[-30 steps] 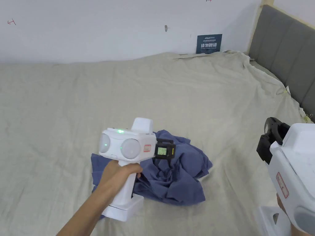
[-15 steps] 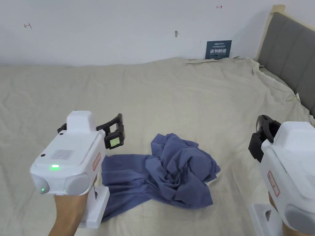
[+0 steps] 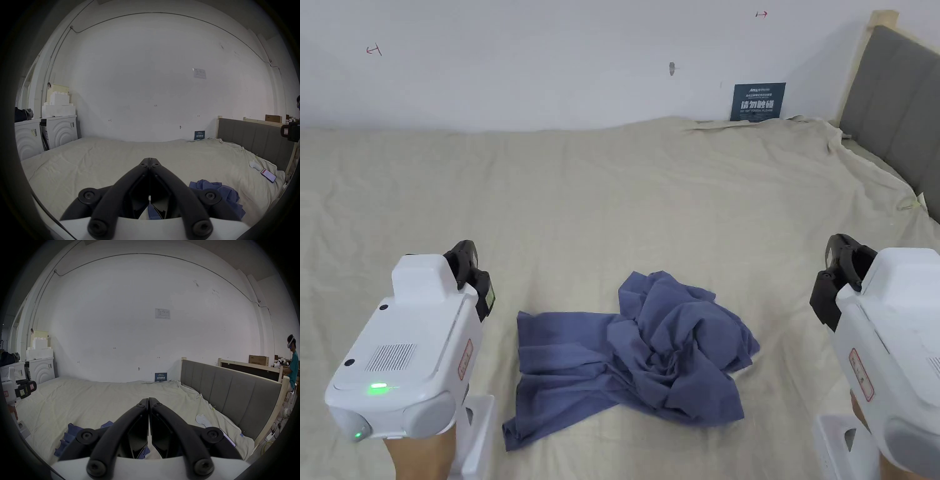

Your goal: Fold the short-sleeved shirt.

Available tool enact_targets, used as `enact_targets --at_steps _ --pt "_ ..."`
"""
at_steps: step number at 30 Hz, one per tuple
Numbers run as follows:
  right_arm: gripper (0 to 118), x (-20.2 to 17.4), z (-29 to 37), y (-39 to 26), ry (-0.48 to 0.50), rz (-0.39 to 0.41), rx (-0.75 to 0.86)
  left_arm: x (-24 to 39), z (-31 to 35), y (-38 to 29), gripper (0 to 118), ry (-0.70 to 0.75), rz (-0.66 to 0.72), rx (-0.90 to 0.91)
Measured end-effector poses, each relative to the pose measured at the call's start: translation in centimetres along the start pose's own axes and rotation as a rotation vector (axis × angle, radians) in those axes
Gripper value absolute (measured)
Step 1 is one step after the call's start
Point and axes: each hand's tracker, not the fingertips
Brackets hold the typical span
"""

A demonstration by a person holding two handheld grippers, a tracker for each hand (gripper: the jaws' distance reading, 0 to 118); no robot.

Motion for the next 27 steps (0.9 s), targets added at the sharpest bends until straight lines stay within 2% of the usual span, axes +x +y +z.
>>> enact_targets --at_steps 5,9,17,22,24,26,27 --pt "0 -0.2 -0.2 0.0 0.003 0.0 -0.002 0.4 -0.3 0.0 0 -0.006 -0.039 -0.007" --pt "0 -0.4 -0.4 -0.2 0.006 0.003 -0.006 0.7 -0.9 -0.1 0 -0.052 -0.023 -0.116" --pt "0 -0.4 -0.8 -0.8 0.009 0.0 -0.029 1.6 -3.3 -4.3 0 -0.148 0.003 -0.549" --pt "0 -0.5 -1.1 -1.4 0.008 -0.001 -0.05 2.5 -4.7 -9.4 0 -0.134 -0.005 -0.808" --pt "0 -0.5 -1.2 -1.6 0.011 0.002 -0.058 2.6 -4.7 -11.1 15 -0.137 0.017 -0.874" --pt "0 -0.5 -1.2 -1.8 0.012 0.008 -0.065 2.4 -4.7 -12.4 63 -0.135 0.034 -0.899" --pt "0 -0.5 -1.2 -2.0 0.013 0.009 -0.07 2.4 -4.5 -13.0 82 -0.129 0.03 -0.926"
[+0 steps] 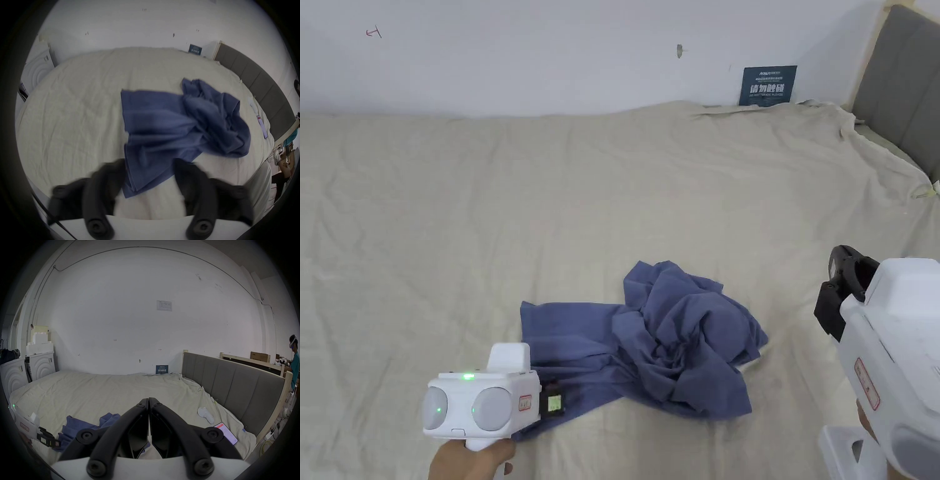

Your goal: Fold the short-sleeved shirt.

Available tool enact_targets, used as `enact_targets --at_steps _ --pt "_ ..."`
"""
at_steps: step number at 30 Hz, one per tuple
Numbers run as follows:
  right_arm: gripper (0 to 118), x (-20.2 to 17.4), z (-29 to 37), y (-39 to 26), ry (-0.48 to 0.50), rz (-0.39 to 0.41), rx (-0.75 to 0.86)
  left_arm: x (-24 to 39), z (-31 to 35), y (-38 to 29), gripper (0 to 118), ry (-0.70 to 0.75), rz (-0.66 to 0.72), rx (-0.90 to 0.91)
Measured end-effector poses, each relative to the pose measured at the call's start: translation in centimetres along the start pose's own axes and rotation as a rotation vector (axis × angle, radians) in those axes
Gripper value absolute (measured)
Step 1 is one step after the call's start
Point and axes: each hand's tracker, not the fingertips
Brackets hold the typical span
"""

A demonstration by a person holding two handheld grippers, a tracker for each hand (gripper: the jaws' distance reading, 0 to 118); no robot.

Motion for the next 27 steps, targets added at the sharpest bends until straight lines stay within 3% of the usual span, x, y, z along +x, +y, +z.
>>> enact_targets --at_steps 1,2,7,9,10,16,24,26,27 --pt "0 0.1 -0.1 -0.2 0.002 0.001 -0.005 0.0 -0.4 -0.4 98 0.013 -0.001 -0.005" --pt "0 0.1 -0.2 -0.3 0.002 0.002 -0.009 0.0 -0.7 -0.7 101 0.023 -0.005 -0.01" --pt "0 0.6 -0.8 -1.1 -0.001 0.004 -0.029 -0.1 -2.2 -1.6 98 0.06 -0.023 -0.043" --pt "0 0.7 -0.9 -1.3 0.001 0.0 -0.032 -0.1 -2.5 -1.8 78 0.065 -0.016 -0.056" --pt "0 0.8 -1.0 -1.5 0.002 -0.002 -0.033 -0.1 -2.8 -1.9 53 0.065 -0.012 -0.061" --pt "0 1.3 -1.7 -1.9 0.007 0.009 -0.047 0.5 -2.3 -2.0 13 0.033 -0.018 -0.058" --pt "0 2.7 -7.3 -3.9 0.069 -0.086 -0.254 -0.8 0.5 -0.9 7 -0.049 0.032 0.033" --pt "8 3.1 -10.2 -5.1 0.096 -0.103 -0.363 -1.1 1.4 -0.5 7 -0.065 0.047 0.054" --pt "21 3.3 -11.6 -5.8 0.101 -0.118 -0.395 -1.2 1.6 -0.4 7 -0.067 0.046 0.057"
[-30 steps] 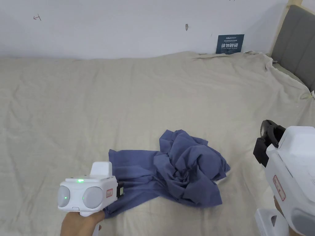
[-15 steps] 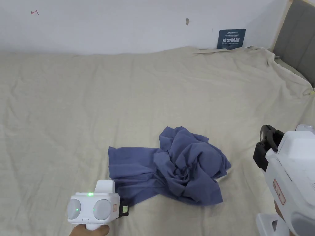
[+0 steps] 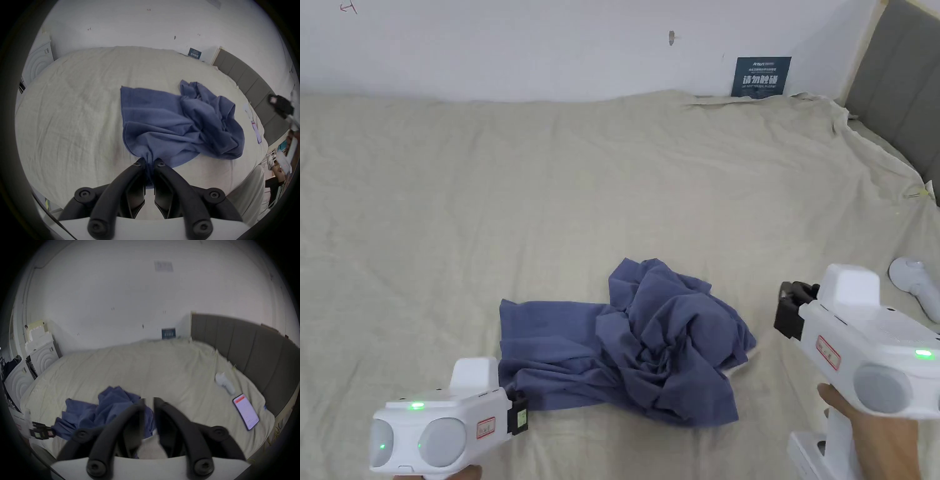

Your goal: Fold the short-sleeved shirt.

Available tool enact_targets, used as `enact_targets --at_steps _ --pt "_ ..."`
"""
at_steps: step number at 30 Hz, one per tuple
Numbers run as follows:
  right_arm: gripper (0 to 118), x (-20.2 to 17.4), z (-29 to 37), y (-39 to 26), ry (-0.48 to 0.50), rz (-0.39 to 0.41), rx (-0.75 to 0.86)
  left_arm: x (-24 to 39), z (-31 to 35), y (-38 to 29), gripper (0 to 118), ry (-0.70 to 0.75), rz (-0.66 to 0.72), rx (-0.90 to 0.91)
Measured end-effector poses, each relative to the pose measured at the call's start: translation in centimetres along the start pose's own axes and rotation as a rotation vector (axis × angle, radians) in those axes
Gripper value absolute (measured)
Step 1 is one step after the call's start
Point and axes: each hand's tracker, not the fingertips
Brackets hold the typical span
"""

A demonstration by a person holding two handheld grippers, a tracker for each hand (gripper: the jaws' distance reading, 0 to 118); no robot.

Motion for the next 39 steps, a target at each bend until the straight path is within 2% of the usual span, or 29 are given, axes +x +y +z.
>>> enact_targets --at_steps 1,4,5,9,12,13,18,22,24,25,26,29,33,37,39 --pt "42 0.3 -1.7 -0.1 -0.004 0.012 -0.044 0.1 0.3 0.2 7 -0.002 -0.001 0.01" --pt "88 1.0 -6.1 -0.5 -0.012 0.02 -0.129 0.1 0.5 0.4 7 -0.008 -0.003 0.022" --pt "96 1.1 -7.5 -0.6 -0.03 0.021 -0.155 0.2 0.4 0.5 7 -0.008 -0.004 0.024" --pt "97 1.6 -12.1 -1.5 -0.054 0.017 -0.262 0.3 0.2 0.4 7 -0.005 -0.022 0.017" --pt "97 0.4 -13.5 -2.1 -0.12 0.031 -0.324 0.3 0.1 0.4 7 -0.004 -0.029 0.01" --pt "96 0.2 -14.0 -2.3 -0.138 0.038 -0.333 0.3 0.1 0.4 7 -0.005 -0.029 0.008" --pt "91 -1.4 -14.6 -3.3 -0.097 0.021 -0.388 0.1 0.2 0.4 7 -0.013 -0.025 0.01" --pt "58 -3.3 -13.7 -4.0 -0.054 0.037 -0.418 0.1 0.3 0.4 7 -0.017 -0.019 0.014" --pt "45 -3.5 -13.1 -4.1 -0.057 0.037 -0.412 0.1 0.4 0.4 7 -0.025 -0.008 0.016" --pt "23 -3.7 -12.5 -3.8 -0.058 0.04 -0.405 0.1 0.5 0.3 7 -0.028 -0.005 0.02" --pt "7 -3.6 -11.9 -3.4 -0.053 0.05 -0.389 0.1 0.7 0.3 7 -0.031 -0.003 0.025" --pt "7 -3.3 -9.9 -2.0 -0.026 0.076 -0.334 -0.1 1.0 0.5 7 -0.052 0.011 0.037" --pt "7 -2.1 -7.1 0.6 0.008 0.055 -0.254 -0.4 1.8 1.1 7 -0.083 0.044 0.071" --pt "7 -2.1 -3.3 4.1 0.026 0.092 -0.156 -1.0 3.4 3.0 7 -0.113 0.073 0.121" --pt "7 -1.3 -2.1 5.7 0.041 0.069 -0.108 -1.3 4.4 4.3 7 -0.109 0.073 0.165"
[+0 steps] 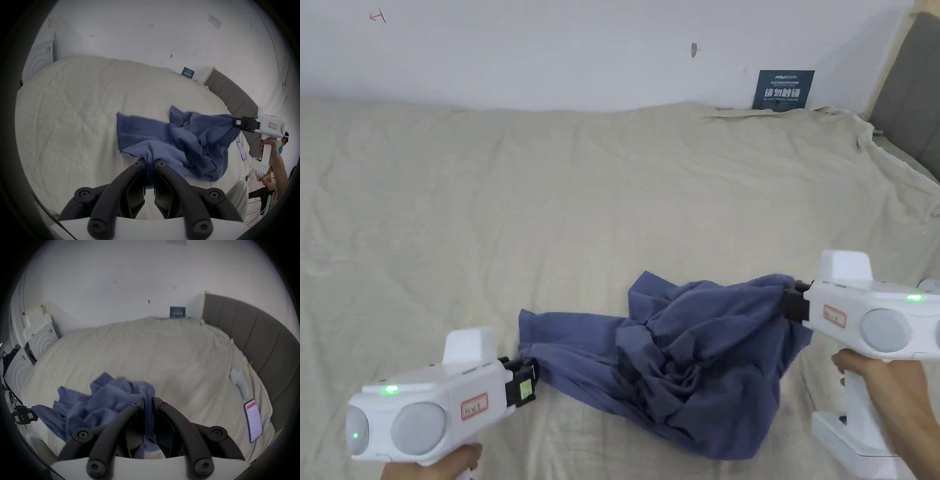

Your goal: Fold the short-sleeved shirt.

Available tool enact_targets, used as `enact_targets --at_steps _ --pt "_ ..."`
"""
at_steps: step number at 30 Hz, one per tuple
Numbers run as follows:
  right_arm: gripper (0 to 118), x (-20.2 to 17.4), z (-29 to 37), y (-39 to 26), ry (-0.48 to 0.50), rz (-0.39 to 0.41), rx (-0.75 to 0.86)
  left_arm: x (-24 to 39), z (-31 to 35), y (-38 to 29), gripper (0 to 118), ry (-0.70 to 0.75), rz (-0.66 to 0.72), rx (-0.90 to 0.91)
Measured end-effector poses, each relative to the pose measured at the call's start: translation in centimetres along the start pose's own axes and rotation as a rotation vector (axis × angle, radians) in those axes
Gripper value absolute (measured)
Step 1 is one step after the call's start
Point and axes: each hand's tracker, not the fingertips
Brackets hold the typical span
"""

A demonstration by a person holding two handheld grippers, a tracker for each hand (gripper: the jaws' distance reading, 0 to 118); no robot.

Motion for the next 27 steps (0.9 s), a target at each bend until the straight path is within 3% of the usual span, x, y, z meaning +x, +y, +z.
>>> enact_targets --at_steps 11,27 --pt "7 3.3 6.8 7.3 0.023 -0.089 0.152 -2.9 5.4 11.5 7 0.065 -0.008 0.223" --pt "7 1.6 6.2 22.2 -0.028 -0.091 0.411 -2.4 8.7 31.8 7 0.171 -0.016 0.467"
